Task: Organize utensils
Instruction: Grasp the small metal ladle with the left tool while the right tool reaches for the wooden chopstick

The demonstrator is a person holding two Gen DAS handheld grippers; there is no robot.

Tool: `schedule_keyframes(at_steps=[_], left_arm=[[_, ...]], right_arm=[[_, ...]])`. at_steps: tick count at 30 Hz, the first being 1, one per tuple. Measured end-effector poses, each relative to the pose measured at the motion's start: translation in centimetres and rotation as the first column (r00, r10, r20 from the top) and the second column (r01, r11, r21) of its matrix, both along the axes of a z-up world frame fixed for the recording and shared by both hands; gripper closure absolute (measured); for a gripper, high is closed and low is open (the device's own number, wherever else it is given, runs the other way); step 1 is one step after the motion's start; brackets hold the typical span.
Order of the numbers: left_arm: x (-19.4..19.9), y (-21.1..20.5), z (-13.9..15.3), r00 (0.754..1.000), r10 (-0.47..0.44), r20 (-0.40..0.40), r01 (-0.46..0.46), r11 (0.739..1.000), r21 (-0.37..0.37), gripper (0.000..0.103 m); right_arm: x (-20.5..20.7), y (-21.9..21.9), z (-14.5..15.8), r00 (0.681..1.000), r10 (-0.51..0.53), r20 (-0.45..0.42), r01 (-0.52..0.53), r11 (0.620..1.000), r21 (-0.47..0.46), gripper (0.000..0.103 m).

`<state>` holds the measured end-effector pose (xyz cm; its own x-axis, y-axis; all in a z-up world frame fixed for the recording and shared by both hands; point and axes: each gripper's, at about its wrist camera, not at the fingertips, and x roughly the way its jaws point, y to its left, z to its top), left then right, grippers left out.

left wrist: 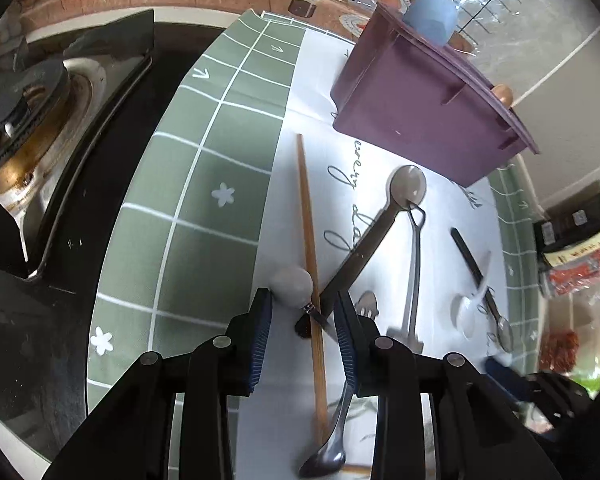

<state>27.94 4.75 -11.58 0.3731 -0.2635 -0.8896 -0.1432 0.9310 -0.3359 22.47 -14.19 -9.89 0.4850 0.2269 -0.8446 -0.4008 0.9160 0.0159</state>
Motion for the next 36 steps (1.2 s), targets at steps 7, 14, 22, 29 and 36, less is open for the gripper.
schedule_keyframes(at_steps=[7, 14, 22, 29, 36], left_arm=[[1.1, -1.7, 0.0, 1.000, -0.004, 0.021, 0.001, 0.993, 0.116, 0.070], [0.6, -2.7, 0.0, 0.991, -0.111, 0.067, 0.096, 0.976, 0.196, 0.078], [-2.6, -1.4, 1.6, 0.934, -0.312, 0.172, 0.274, 0.938, 0.213, 0.080], [-5.2, -0.4, 4.2, 0.903, -0.341, 0.262, 0.292, 0.933, 0.209, 0.080], [-6.0, -0.4, 7.3, 0.875, -0.337, 0.347, 0.279, 0.938, 0.206, 0.080]], right_arm=[[1.2, -4.3, 1.3, 0.981, -0.176, 0.076, 0.179, 0.983, -0.030, 0.064], [0.1, -3.4, 1.2, 0.999, -0.047, -0.001, 0.047, 0.999, 0.025, 0.055], [-4.1, 2.9, -1.8, 0.932, 0.311, -0.184, -0.310, 0.950, 0.034, 0.059], [-4.8, 4.0, -2.5, 0.920, 0.340, -0.196, -0.366, 0.924, -0.112, 0.089], [-1.5, 0.8, -2.3, 0.962, 0.194, -0.193, -0.210, 0.976, -0.062, 0.092]])
